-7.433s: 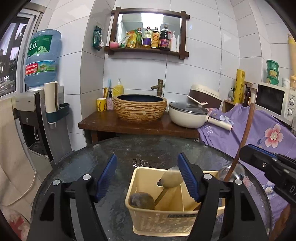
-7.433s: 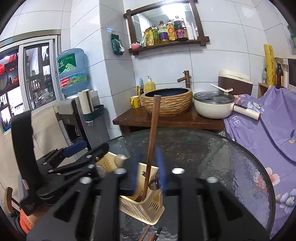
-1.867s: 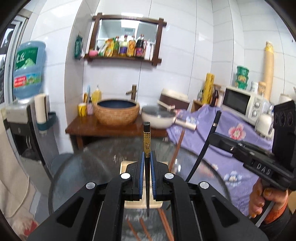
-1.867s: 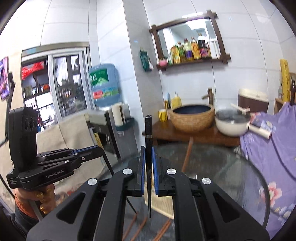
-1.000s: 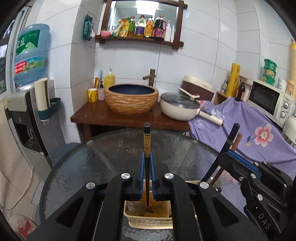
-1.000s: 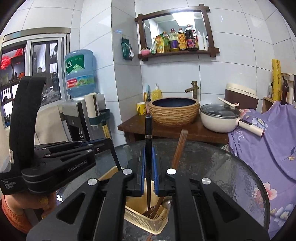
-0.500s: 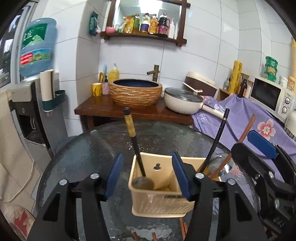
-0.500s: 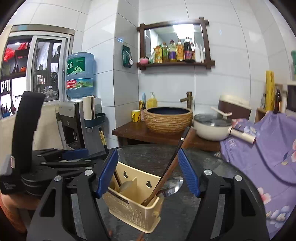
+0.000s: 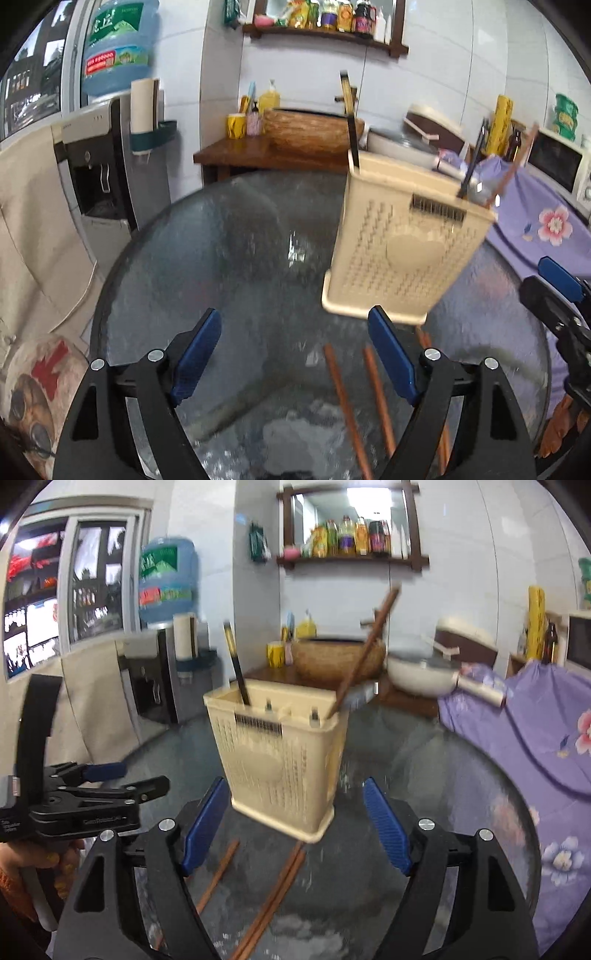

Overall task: Organize utensils
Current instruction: 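Move both tools back over the remaining wooden chopsticks, then grasp a wooden chopstick with the left tool while the right tool grasps another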

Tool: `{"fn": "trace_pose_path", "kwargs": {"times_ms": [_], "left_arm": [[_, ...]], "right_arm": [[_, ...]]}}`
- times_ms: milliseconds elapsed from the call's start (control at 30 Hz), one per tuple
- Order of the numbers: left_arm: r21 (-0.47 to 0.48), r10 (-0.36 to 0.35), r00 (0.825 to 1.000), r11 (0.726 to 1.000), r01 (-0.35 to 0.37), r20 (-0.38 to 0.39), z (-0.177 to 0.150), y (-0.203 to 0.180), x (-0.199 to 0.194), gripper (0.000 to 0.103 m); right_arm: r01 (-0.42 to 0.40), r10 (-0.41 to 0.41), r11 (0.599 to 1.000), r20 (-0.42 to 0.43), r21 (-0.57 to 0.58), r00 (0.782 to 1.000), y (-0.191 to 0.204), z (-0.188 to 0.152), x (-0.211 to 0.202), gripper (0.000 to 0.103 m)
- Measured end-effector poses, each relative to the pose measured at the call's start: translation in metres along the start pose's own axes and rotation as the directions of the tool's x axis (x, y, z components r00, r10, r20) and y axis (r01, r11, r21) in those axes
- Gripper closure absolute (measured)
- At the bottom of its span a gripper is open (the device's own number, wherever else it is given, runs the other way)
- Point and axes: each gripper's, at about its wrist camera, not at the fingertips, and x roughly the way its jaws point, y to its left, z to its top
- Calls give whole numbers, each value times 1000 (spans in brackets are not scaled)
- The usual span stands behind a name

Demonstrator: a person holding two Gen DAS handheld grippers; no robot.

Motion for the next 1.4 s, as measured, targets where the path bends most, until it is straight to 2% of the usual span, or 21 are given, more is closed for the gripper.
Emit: {"fn": "trace_pose_path", "kwargs": {"times_ms": [67, 233, 300, 367, 500, 767, 1000, 1067, 1133, 1267, 1400], "left_arm": [[0, 4, 999, 1000, -4, -37, -14, 2, 4, 25], [-26, -9, 994, 1000, 6, -113, -41, 10, 10, 39], [-25, -16, 990, 1000, 12, -143, -50, 9, 14, 48], [-31, -31, 986, 999, 27, -163, -56, 7, 17, 50], [-25, -46, 983, 999, 42, -175, -61, 1, 19, 54], [5, -64, 979, 998, 66, -194, -68, -15, 22, 57], [22, -63, 978, 997, 69, -200, -70, -24, 23, 60], [36, -56, 978, 997, 64, -201, -69, -26, 24, 61], [53, -44, 979, 997, 56, -201, -70, -27, 24, 63], [31, -52, 977, 998, 60, -206, -68, -24, 26, 63], [41, -55, 977, 997, 64, -205, -67, -28, 26, 63]], "right_arm": [[21, -19, 999, -66, 25, 998, -3, -17, 9, 28], [59, -43, 994, -176, 89, 984, -17, -53, 19, 28], [65, -42, 993, -216, 100, 975, -19, -63, 24, 32], [65, -36, 991, -248, 113, 968, -21, -72, 27, 35], [54, -17, 990, -276, 127, 961, -19, -81, 32, 38], [38, -13, 997, -326, 69, 945, 3, -88, 41, 42], [59, -38, 997, -354, 47, 934, 0, -91, 43, 46], [82, -64, 996, -370, 33, 927, -4, -91, 43, 52], [93, -72, 995, -379, 37, 923, -11, -92, 43, 54], [63, -17, 992, -366, 113, 931, -22, -87, 40, 54], [10, 24, 996, -372, 89, 928, -5, -84, 44, 54]]}}
